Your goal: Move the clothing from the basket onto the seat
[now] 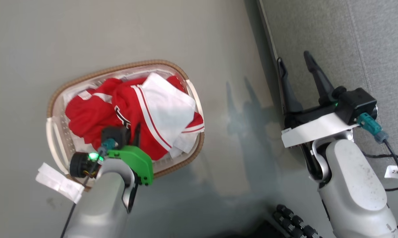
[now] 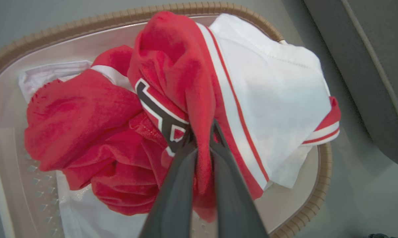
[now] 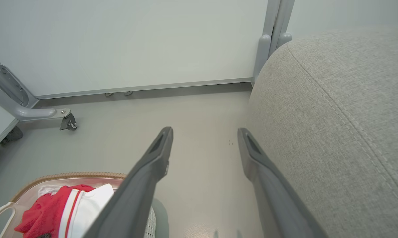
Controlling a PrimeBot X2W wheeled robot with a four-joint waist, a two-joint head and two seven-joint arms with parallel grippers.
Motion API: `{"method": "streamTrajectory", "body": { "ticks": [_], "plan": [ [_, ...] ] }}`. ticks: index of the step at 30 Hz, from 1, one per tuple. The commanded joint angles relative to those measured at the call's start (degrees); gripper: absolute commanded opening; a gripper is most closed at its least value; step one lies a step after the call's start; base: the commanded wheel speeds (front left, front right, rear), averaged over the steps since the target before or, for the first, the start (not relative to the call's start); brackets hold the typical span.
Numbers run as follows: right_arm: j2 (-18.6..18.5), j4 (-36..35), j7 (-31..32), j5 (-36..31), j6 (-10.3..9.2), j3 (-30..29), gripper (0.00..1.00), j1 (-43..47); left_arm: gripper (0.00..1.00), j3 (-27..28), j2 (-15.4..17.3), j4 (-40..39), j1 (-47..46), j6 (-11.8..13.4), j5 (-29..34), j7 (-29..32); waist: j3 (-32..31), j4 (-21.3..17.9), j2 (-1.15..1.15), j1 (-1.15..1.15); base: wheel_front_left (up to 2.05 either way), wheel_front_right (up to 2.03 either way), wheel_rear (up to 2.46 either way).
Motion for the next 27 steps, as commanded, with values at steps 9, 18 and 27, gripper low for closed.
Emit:
{"method": "streamTrajectory", "body": {
  "ticks": [9, 18, 27],
  "plan": [
    [-0.5, 3.6, -0.1, -1.4, -0.06, 0.8, 1.00, 6.4, 0.00, -0.2, 0.3, -8.7, 9.7, -1.0, 1.8, 0.0, -15.2, 6.4, 0.00, 0.00, 0.00, 0.00, 0.00],
    [-1.0, 5.5, -0.1, -1.6, -0.06, 1.1, 1.00, 10.7, 0.00, 1.5, 0.3, -17.8, 14.7, -1.2, 3.6, 0.0, -22.0, 10.4, 0.00, 0.00, 0.00, 0.00, 0.00],
    [-0.9, 6.3, -0.1, -2.6, -0.06, 1.7, 1.00, 14.0, 0.00, 5.0, 0.3, -27.4, 18.4, -2.4, 7.0, -0.1, -28.1, 11.8, 0.00, 0.00, 0.00, 0.00, 0.00]
  ]
}}
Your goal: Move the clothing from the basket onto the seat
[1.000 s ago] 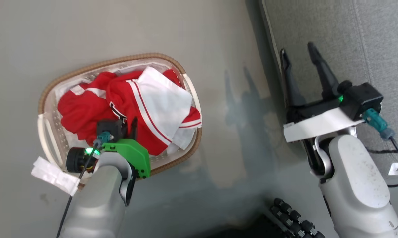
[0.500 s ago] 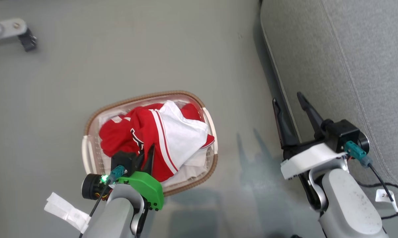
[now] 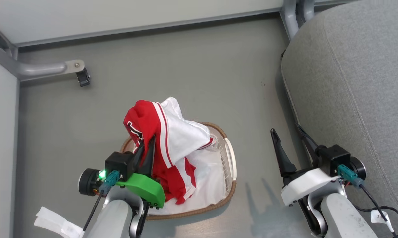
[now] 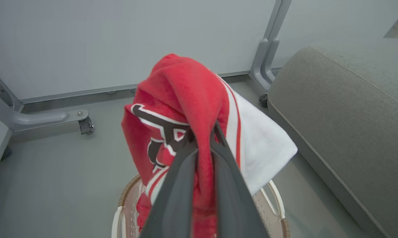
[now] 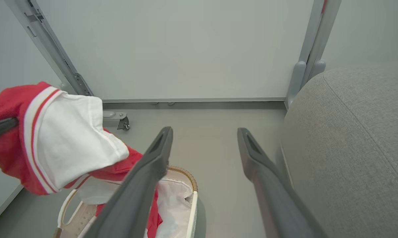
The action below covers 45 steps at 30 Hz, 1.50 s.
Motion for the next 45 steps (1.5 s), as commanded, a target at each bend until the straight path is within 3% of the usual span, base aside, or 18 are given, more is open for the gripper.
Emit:
{"method": "streamTrajectory", "body": {
  "ticks": [1, 13, 27, 45],
  "plan": [
    [-0.2, 0.1, -0.1, -0.4, -0.06, 0.0, 1.00, 1.6, 0.00, 0.7, 0.2, -1.5, 1.4, -0.4, 0.3, -0.1, -4.3, 2.1, 0.00, 0.00, 0.00, 0.00, 0.00],
    [0.2, 1.2, -0.1, -0.2, -0.06, 1.0, 1.00, 6.3, 0.00, 2.4, 0.2, -11.6, 4.9, -1.6, 0.7, -0.1, -9.7, 2.2, 0.00, 0.00, 0.00, 0.00, 0.00],
    [0.3, 1.9, -0.1, 0.5, -0.06, 2.3, 1.00, 7.3, 0.00, 1.3, 0.2, -21.1, 3.4, -1.3, -0.6, -0.1, -10.9, 3.2, 0.00, 0.00, 0.00, 0.00, 0.00],
    [-4.9, 9.4, -0.1, 2.9, -0.06, 24.8, 1.00, -12.1, 0.00, -3.3, 0.2, -19.3, 1.0, -1.1, -4.3, -0.1, -9.5, 6.6, 0.00, 0.00, 0.00, 0.00, 0.00]
  ]
}}
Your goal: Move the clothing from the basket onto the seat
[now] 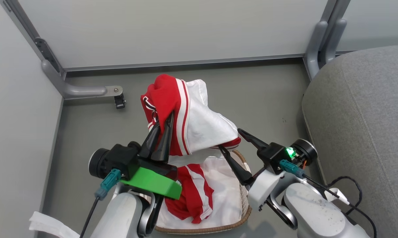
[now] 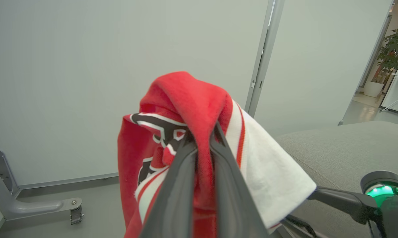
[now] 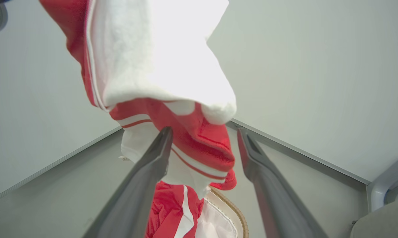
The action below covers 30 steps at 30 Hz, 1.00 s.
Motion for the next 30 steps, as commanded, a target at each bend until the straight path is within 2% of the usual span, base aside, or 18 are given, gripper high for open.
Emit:
{"method": "streamTrajectory", "body": {
  "ticks": [1, 13, 14, 15, 16, 24, 25, 26, 27, 30],
  "plan": [
    [-0.5, 0.8, -0.1, 0.2, -0.06, 1.0, 1.00, -1.2, 0.00, -0.4, 0.2, -0.1, -1.3, -0.1, -0.7, -0.1, 0.0, 0.6, 0.00, 0.00, 0.00, 0.00, 0.00],
    [1.7, 9.8, -0.1, 3.3, -0.06, 9.5, 1.00, -10.2, 0.00, -5.5, 0.2, 0.5, -1.9, -0.3, -3.8, -0.1, 0.4, 4.1, 0.00, 0.00, 0.00, 0.00, 0.00],
    [2.0, 10.4, -0.1, 3.7, -0.06, 10.1, 0.82, -10.6, 0.00, -5.8, 0.2, 0.5, -1.9, -0.2, -3.9, -0.1, 0.6, 4.3, 0.00, 0.00, 0.00, 0.00, 0.00],
    [2.2, 10.9, -0.1, 4.3, -0.06, 10.2, 0.27, -10.8, 0.00, -6.0, 0.2, 0.6, -1.9, -0.1, -4.1, -0.1, 0.6, 4.4, 0.00, 0.00, 0.00, 0.00, 0.00],
    [2.4, 11.0, -0.1, 4.8, -0.06, 10.0, 0.00, -11.1, 0.00, -6.0, 0.2, 0.7, -1.9, 0.0, -4.2, -0.1, 0.7, 4.5, 0.00, 0.00, 0.00, 0.00, 0.00],
    [2.0, 8.7, -0.1, 5.4, -0.06, 7.2, 0.00, -9.3, 0.00, -5.5, 0.2, 1.3, -1.6, 0.6, -3.1, -0.1, 1.1, 3.8, 0.00, 0.00, 0.00, 0.00, 0.00],
    [2.0, 8.1, -0.1, 5.2, -0.06, 6.7, 0.00, -8.8, 0.37, -5.3, 0.3, 1.3, -1.5, 0.8, -2.9, 0.0, 1.1, 3.5, 0.00, 0.00, 0.00, 0.00, 0.00],
    [2.0, 7.4, -0.1, 5.1, -0.06, 6.0, 0.00, -8.6, 0.65, -5.3, 0.2, 1.5, -1.3, 0.8, -2.7, 0.0, 1.1, 3.2, 0.00, 0.00, 0.00, 0.00, 0.00],
    [2.0, 6.7, -0.1, 5.0, -0.06, 5.3, 0.00, -8.3, 1.00, -5.2, 0.2, 1.5, -1.3, 0.9, -2.4, 0.0, 1.1, 2.8, 0.00, 0.00, 0.00, 0.00, 0.00],
    [1.9, 5.0, -0.1, 4.4, -0.06, 3.7, 0.00, -7.0, 1.00, -4.7, 0.2, 1.7, -1.0, 1.0, -1.6, 0.0, 1.2, 1.5, 0.00, 0.00, 0.00, 0.00, 0.00]
  ]
}}
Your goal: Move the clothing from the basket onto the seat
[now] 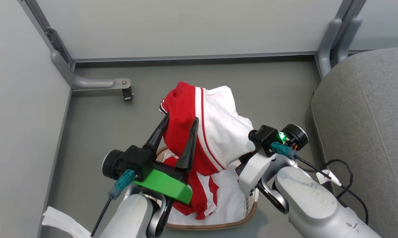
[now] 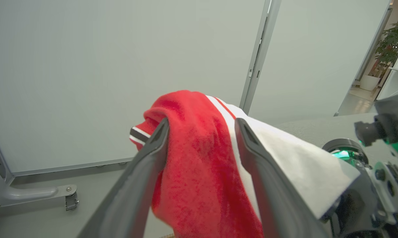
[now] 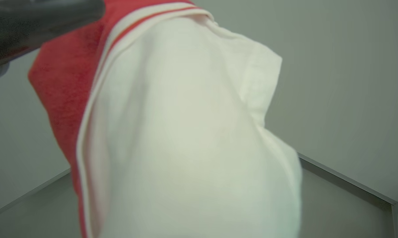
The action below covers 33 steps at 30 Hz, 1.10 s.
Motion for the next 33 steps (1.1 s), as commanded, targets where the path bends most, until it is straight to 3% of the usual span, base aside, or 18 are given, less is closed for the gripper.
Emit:
{"method": "streamTrajectory", "body": {
  "ticks": [1, 8, 23, 33],
  "plan": [
    [0.0, -0.6, -0.1, -0.2, -0.06, -0.6, 0.00, 1.4, 1.00, 0.6, 0.3, -0.1, 0.2, 0.2, 0.7, 0.0, 0.1, -1.6, 0.00, 0.00, 0.00, 0.00, 0.00],
    [-0.3, -4.5, -0.1, 0.1, -0.06, -4.8, 0.00, 4.7, 1.00, 2.8, 0.3, 0.9, 1.8, -0.3, 3.1, 0.0, 0.6, -8.1, 0.00, 0.00, 0.00, 0.00, 0.00],
    [-0.4, -12.8, -0.1, 0.5, -0.06, -13.2, 0.00, 10.7, 1.00, 5.0, 0.3, 3.0, 3.0, -1.9, 6.1, 0.0, 2.3, -27.2, 0.00, 0.00, 0.00, 0.00, 0.00],
    [-0.3, -17.5, -0.1, 0.6, -0.06, -19.4, 0.00, 13.1, 1.00, 4.6, 0.3, 4.4, 2.8, -2.4, 7.0, 0.0, 2.7, -35.2, 0.00, 0.00, 0.00, 0.00, 0.00]
  ]
}}
